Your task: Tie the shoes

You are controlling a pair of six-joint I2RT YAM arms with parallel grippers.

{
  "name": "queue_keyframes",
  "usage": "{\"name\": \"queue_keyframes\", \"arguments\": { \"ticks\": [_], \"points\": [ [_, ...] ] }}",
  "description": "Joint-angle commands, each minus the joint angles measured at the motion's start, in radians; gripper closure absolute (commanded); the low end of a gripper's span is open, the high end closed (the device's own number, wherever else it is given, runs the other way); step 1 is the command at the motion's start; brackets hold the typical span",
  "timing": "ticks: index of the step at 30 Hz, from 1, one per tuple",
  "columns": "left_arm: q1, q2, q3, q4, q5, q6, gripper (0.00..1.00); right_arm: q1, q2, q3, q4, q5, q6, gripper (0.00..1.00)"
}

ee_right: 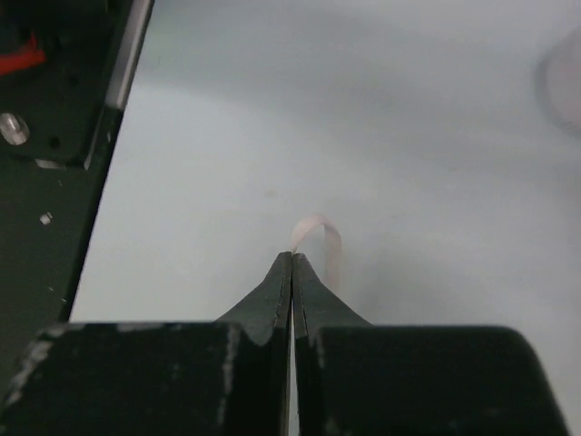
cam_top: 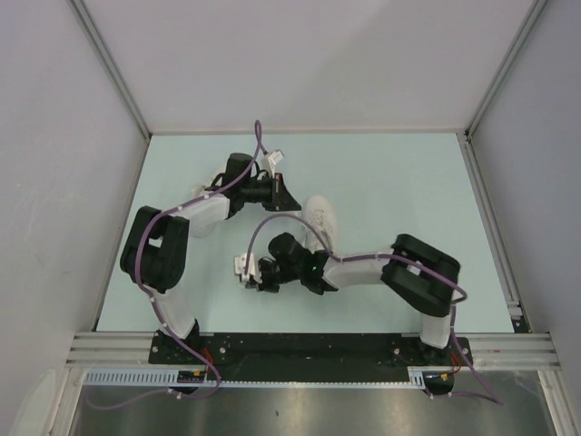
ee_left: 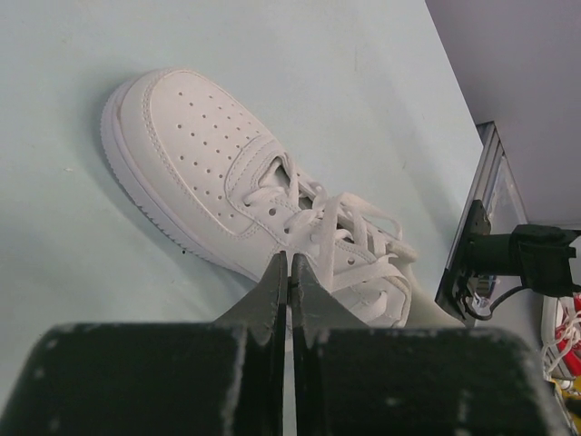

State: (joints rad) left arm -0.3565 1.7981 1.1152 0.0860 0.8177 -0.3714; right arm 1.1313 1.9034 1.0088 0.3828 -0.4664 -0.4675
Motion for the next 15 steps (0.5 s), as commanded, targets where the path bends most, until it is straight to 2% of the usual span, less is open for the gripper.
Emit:
{"name": "queue_keyframes", "arguments": {
  "ticks": [1,4,8,9,15],
  "points": [
    [0.005,-0.023,0.077,-0.047,0.011,0.060,1.00,-0.080,-0.275,0.024,-0.028,-0.003,0.112,1.00],
    [0.005,-0.048,0.132,-0.086,0.001,0.103,1.00,-0.151,-0.433,0.024,-0.131,-0.012,0.156,1.00],
    [0.005,-0.088,0.208,-0.245,-0.015,0.193,1.00,-0.261,-0.581,0.022,-0.333,0.002,0.184,1.00],
    [0.005,-0.107,0.218,-0.267,-0.018,0.237,1.00,-0.283,-0.639,0.017,-0.419,0.003,0.187,1.00],
    [0.010,-0.203,0.232,-0.365,-0.051,0.340,1.00,-0.402,-0.851,-0.036,-0.617,0.058,0.208,1.00]
  ]
}}
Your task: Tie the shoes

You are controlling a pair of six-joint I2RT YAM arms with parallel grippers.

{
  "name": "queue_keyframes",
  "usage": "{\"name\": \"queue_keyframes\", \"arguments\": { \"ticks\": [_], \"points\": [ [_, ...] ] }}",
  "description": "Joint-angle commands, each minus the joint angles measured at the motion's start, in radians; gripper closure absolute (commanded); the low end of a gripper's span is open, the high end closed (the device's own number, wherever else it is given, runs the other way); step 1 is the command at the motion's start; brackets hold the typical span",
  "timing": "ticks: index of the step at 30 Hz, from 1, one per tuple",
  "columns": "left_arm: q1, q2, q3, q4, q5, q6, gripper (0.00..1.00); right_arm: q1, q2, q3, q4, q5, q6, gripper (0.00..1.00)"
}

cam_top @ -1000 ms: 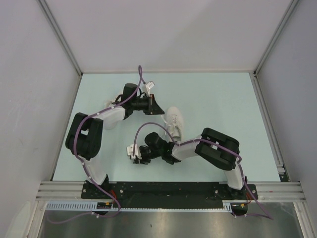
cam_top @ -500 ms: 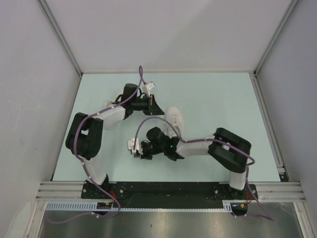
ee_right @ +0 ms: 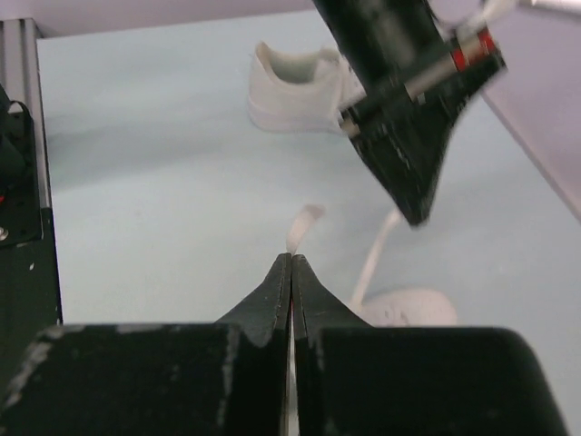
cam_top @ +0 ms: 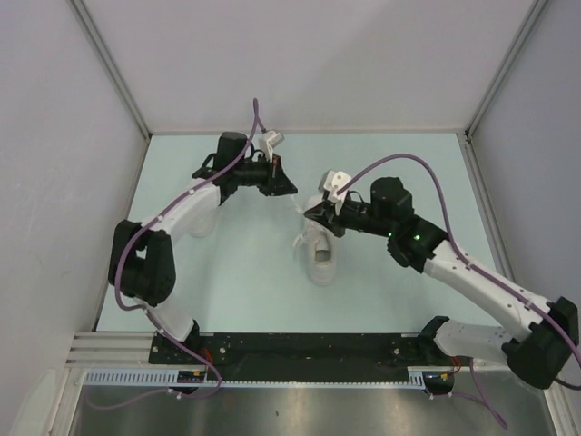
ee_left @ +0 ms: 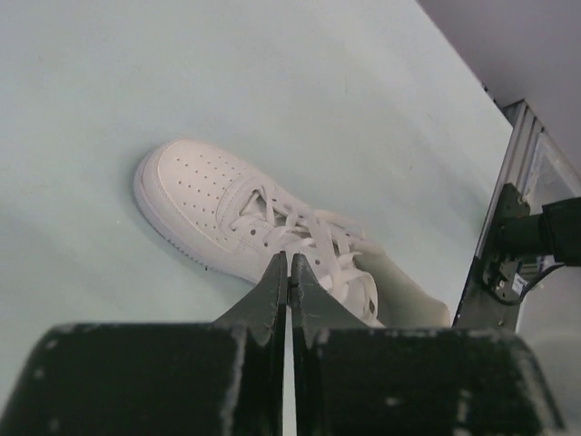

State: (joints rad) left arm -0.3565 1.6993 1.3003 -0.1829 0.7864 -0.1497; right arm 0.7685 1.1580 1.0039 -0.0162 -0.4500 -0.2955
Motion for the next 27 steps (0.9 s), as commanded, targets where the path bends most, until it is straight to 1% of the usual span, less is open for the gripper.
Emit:
{"name": "queue_keyframes", "arguments": {
  "ticks": [1,6,11,18,22,27],
  "points": [
    [0.013,-0.127,0.048,-0.102,-0.024,0.128,1.00,-0.050,-0.163,-0.043,-0.241,0.057,0.039,1.00],
    [0.047,-0.171,0.076,-0.139,-0.052,0.157,1.00,-0.110,-0.309,-0.070,-0.350,0.154,0.067,1.00],
    [0.074,-0.147,0.128,-0.178,-0.067,0.194,1.00,-0.196,-0.424,-0.082,-0.389,0.233,0.088,1.00],
    [0.087,-0.109,0.191,-0.205,-0.064,0.216,1.00,-0.300,-0.520,-0.082,-0.396,0.344,0.102,1.00],
    [0.087,-0.105,0.205,-0.202,-0.065,0.211,1.00,-0.350,-0.563,-0.083,-0.430,0.404,0.078,1.00],
    [0.087,-0.102,0.223,-0.199,-0.087,0.217,1.00,-0.443,-0.615,-0.097,-0.449,0.476,0.024,1.00]
  ]
}}
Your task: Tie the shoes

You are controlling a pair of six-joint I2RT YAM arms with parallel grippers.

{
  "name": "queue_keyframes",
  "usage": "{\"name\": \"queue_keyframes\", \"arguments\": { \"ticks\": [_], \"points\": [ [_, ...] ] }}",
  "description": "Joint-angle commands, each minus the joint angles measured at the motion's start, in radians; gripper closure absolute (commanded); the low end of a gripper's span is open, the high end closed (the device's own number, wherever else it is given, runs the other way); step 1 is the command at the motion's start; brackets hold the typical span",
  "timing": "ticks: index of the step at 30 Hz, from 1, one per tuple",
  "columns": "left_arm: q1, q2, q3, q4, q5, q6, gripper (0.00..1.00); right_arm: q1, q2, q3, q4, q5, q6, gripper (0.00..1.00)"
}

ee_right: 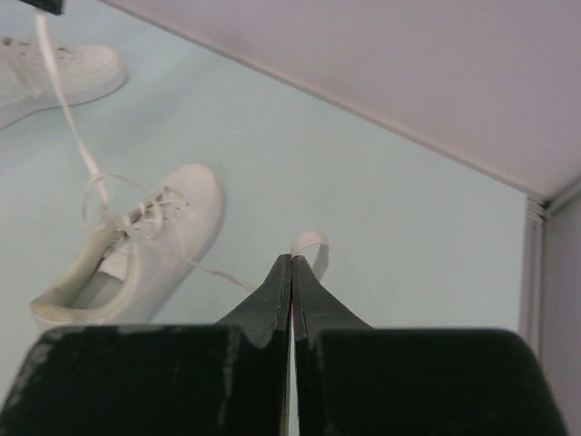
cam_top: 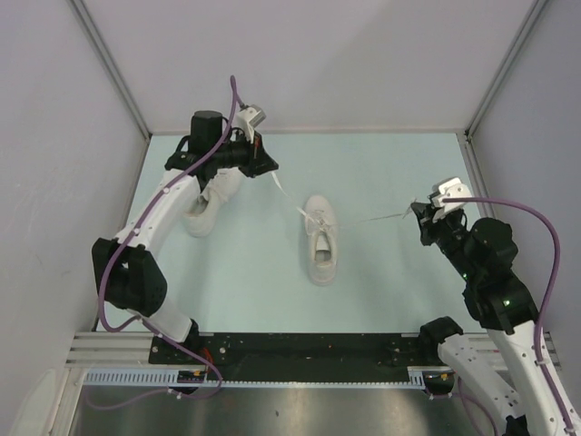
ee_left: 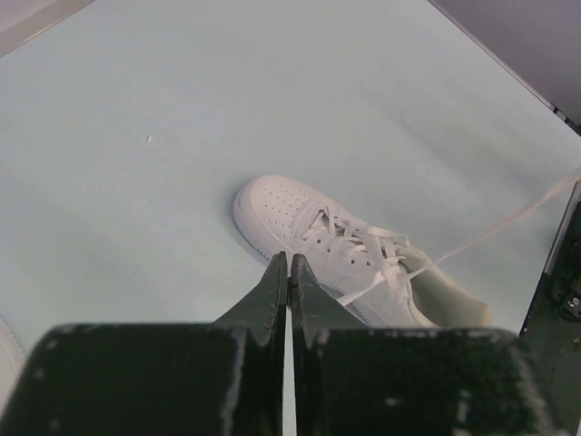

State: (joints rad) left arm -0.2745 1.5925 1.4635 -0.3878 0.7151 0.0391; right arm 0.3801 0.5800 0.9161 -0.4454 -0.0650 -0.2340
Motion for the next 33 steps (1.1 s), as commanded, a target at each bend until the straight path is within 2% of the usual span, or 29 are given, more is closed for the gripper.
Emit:
{"name": "queue_keyframes", "arguments": {
  "ticks": [1,8,14,17,19,23,30,33],
  "points": [
    [0.006,0.006,0.064,0.007,-0.016,0.028,1.00,-0.067,-0.051,-0.019,-0.029,0.096,-0.039,1.00],
    [0.027,0.023,0.092,-0.014,-0.034,0.059,1.00,-0.139,-0.107,-0.057,-0.087,0.133,-0.071,1.00],
    [0.049,0.018,0.092,-0.034,-0.040,0.094,1.00,-0.145,-0.167,-0.094,-0.174,0.149,-0.093,1.00],
    [0.070,0.001,0.084,-0.007,0.004,0.082,1.00,-0.161,-0.216,-0.123,-0.184,0.134,-0.137,1.00],
    [0.081,-0.012,0.090,0.018,0.079,0.055,1.00,-0.168,-0.220,-0.137,-0.190,0.126,-0.157,1.00],
    [0.081,-0.048,0.113,0.063,0.121,0.053,1.00,-0.168,-0.206,-0.154,-0.196,0.145,-0.182,1.00],
    [0.093,-0.078,0.172,0.059,0.098,0.059,1.00,-0.170,-0.195,-0.195,-0.190,0.137,-0.205,1.00],
    [0.115,-0.100,0.179,0.104,0.115,0.016,1.00,-0.170,-0.184,-0.215,-0.193,0.137,-0.223,1.00]
  ]
}}
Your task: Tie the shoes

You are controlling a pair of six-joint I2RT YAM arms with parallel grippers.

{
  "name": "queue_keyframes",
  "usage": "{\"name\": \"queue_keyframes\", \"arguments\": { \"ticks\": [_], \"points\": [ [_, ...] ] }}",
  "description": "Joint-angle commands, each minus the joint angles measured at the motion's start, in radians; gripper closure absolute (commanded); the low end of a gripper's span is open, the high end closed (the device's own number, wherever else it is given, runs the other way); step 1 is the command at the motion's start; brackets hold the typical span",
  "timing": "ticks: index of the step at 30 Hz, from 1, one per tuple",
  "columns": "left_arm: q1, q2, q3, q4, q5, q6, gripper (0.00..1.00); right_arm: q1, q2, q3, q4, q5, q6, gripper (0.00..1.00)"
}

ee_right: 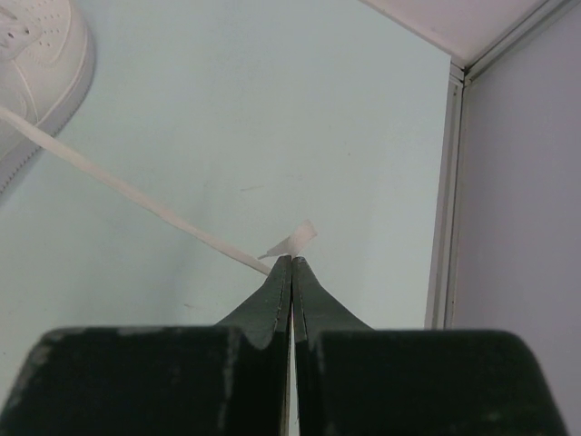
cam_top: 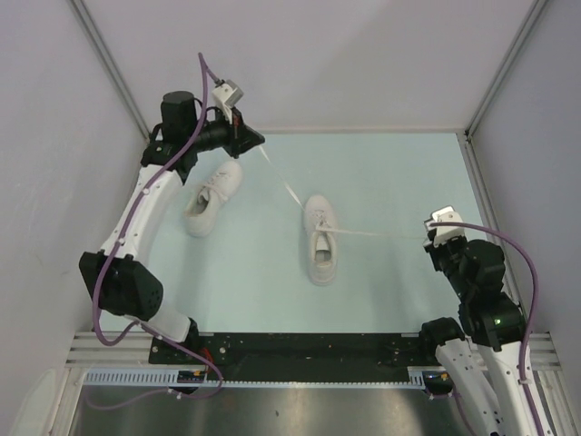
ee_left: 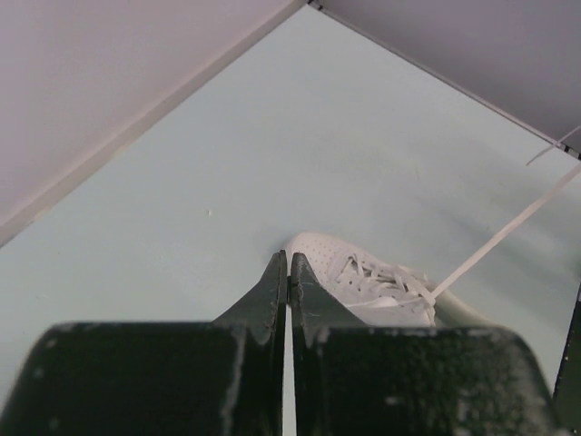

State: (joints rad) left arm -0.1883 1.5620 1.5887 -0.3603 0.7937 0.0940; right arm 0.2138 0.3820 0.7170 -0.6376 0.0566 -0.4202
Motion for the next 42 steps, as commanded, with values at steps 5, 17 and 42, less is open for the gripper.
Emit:
{"name": "queue_keyframes", "arguments": {
  "ticks": [5,17,42],
  "points": [
    [0.035,-0.071,0.100,0.104,0.087,-0.071,1.00,-0.004,0.023,-0.060,0.004,-0.007,-0.061,1.00],
    [0.229,-0.169,-0.010,-0.002,-0.028,-0.097,1.00,-0.008,0.052,-0.120,0.049,-0.020,-0.117,1.00],
    [0.480,-0.384,-0.512,-0.097,-0.378,0.136,1.00,-0.255,0.337,-0.215,0.338,-0.072,-0.239,1.00]
  ]
}}
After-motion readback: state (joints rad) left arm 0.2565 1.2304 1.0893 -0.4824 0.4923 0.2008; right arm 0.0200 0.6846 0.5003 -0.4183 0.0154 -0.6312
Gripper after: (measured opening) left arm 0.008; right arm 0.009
